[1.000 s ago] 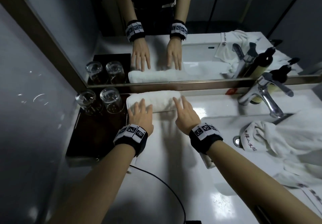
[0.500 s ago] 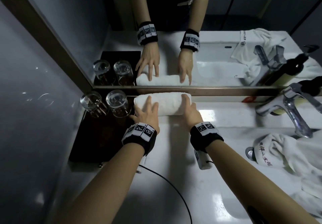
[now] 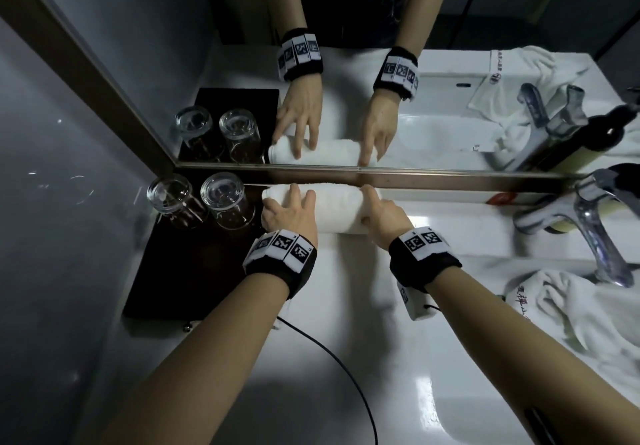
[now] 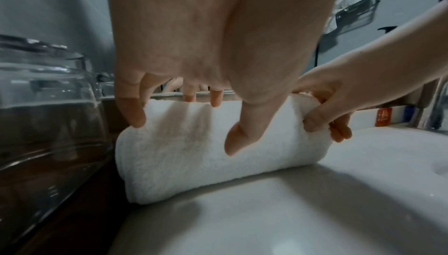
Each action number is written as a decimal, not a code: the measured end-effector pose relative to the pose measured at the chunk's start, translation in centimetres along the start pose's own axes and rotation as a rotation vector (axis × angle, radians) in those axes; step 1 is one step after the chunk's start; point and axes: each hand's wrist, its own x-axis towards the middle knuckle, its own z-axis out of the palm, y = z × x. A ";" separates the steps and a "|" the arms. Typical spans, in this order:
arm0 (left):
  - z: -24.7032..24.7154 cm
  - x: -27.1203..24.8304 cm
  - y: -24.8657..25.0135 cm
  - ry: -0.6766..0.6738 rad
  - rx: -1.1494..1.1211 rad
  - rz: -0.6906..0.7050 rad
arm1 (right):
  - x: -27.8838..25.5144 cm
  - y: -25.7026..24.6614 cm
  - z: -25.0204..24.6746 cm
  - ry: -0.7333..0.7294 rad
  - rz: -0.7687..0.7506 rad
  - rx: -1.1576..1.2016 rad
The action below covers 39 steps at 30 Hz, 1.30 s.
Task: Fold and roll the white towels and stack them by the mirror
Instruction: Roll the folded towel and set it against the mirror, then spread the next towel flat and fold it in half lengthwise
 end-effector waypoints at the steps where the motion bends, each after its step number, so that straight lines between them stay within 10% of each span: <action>1: 0.0 0.2 0.2 0.007 0.004 0.000 | 0.0 -0.1 0.0 0.017 0.008 0.002; 19: -0.4 -2.3 -0.7 0.059 0.145 0.063 | -3.9 0.4 0.3 0.203 0.023 -0.090; 25: -0.1 -5.7 0.9 0.171 0.084 0.333 | -9.2 1.7 1.0 0.252 0.027 0.004; 39: 4.3 -15.8 17.4 -0.087 0.037 0.943 | -28.8 16.9 1.3 0.396 0.506 0.217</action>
